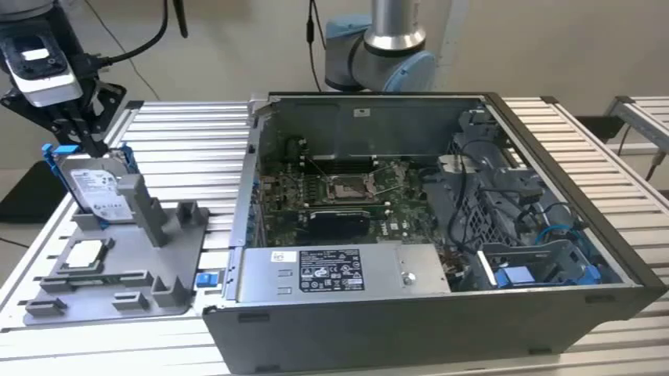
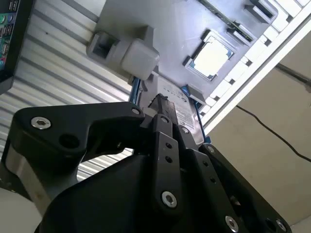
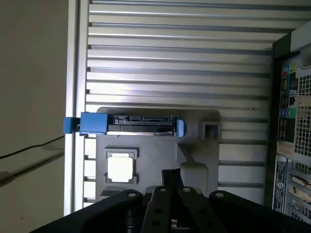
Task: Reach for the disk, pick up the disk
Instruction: 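Reach for the disk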
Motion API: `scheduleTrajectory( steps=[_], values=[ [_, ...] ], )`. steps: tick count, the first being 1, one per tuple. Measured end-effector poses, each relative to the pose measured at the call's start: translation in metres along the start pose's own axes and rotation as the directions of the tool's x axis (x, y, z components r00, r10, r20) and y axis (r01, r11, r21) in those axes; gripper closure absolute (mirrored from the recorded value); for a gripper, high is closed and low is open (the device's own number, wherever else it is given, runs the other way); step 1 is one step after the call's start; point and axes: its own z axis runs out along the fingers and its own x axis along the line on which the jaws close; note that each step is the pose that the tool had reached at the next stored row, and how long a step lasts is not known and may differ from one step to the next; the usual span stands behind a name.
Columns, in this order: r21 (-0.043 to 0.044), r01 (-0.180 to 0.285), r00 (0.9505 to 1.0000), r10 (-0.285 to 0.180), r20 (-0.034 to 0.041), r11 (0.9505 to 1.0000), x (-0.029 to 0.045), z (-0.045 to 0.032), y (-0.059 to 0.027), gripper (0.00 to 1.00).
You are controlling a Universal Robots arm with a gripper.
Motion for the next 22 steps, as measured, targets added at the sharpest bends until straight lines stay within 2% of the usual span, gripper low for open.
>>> scheduleTrajectory(
  steps=[3, 10, 16, 19, 22],
  values=[
    [0.0, 0.0, 1.0, 0.0, -0.0001, 1.0, 0.0, 0.0, 0.0016, 1.0],
    [0.0, 0.0, 1.0, 0.0, 0.0, 1.0, -0.0005, 0.0011, 0.0248, 1.0],
    [0.0, 0.0, 1.0, 0.0, 0.0, 1.0, -0.0006, 0.0015, 0.0348, 1.0],
    [0.0, 0.0, 1.0, 0.0, -0.0001, 1.0, 0.0026, 0.0016, 0.0375, 1.0],
    [0.0, 0.0, 1.0, 0.0, -0.0001, 1.0, 0.0095, 0.0018, 0.0414, 1.0]
  ],
)
